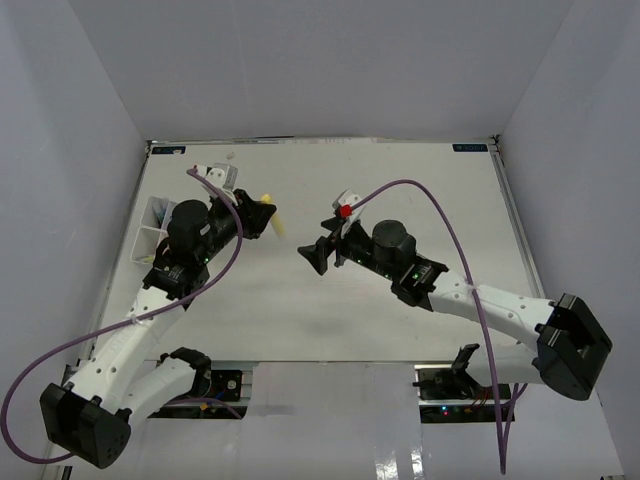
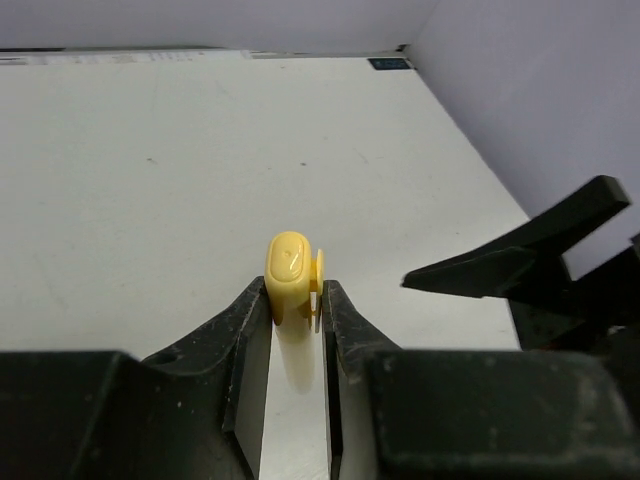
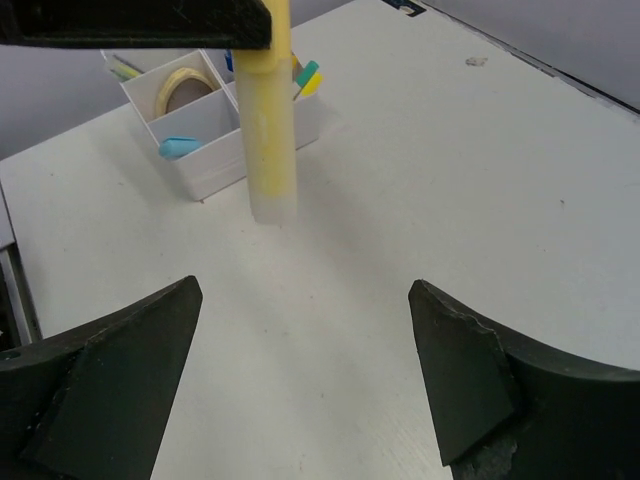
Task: Sort the stationery into containers
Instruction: Place the pen in the storage box.
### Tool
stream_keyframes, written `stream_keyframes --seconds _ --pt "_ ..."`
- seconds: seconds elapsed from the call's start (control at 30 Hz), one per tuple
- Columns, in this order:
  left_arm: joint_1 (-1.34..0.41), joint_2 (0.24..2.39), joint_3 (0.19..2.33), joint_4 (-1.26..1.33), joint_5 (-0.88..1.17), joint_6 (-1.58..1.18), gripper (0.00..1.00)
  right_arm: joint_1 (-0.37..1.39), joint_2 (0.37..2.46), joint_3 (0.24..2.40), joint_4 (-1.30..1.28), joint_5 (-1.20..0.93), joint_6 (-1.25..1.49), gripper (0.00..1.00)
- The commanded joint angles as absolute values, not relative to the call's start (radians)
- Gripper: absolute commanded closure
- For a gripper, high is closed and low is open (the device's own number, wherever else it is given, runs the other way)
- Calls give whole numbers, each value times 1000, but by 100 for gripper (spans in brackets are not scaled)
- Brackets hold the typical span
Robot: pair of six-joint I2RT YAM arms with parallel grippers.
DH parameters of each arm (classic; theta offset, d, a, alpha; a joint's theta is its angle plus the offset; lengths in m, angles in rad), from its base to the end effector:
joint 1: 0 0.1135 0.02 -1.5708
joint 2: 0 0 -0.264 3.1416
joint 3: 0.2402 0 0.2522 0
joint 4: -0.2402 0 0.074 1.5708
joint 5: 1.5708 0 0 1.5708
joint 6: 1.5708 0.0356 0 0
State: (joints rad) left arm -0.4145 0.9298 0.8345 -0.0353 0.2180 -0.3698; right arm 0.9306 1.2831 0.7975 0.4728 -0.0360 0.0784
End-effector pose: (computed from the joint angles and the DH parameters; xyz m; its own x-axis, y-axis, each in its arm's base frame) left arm 0.1978 -0.0955 0.3473 -0.3242 -0.2429 -0.9143 0.5066 0.7717 -0.3846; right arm 0.1778 0.2408 0.3040 -0.0721 0.0343 -0.9968 -0.8198 0.5672 0.0788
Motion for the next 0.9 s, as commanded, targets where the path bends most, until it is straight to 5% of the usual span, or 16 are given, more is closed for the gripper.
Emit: stream_keyframes --seconds 0.0,0.37,0.87 --pt "-417 884 845 -124 56 -284 99 925 1209 769 419 61 43 10" --pt "-411 746 769 -287 -322 -183 99 905 970 548 353 221 8 10" --pt "-315 752 673 -235 -405 -127 97 799 882 417 359 167 8 10"
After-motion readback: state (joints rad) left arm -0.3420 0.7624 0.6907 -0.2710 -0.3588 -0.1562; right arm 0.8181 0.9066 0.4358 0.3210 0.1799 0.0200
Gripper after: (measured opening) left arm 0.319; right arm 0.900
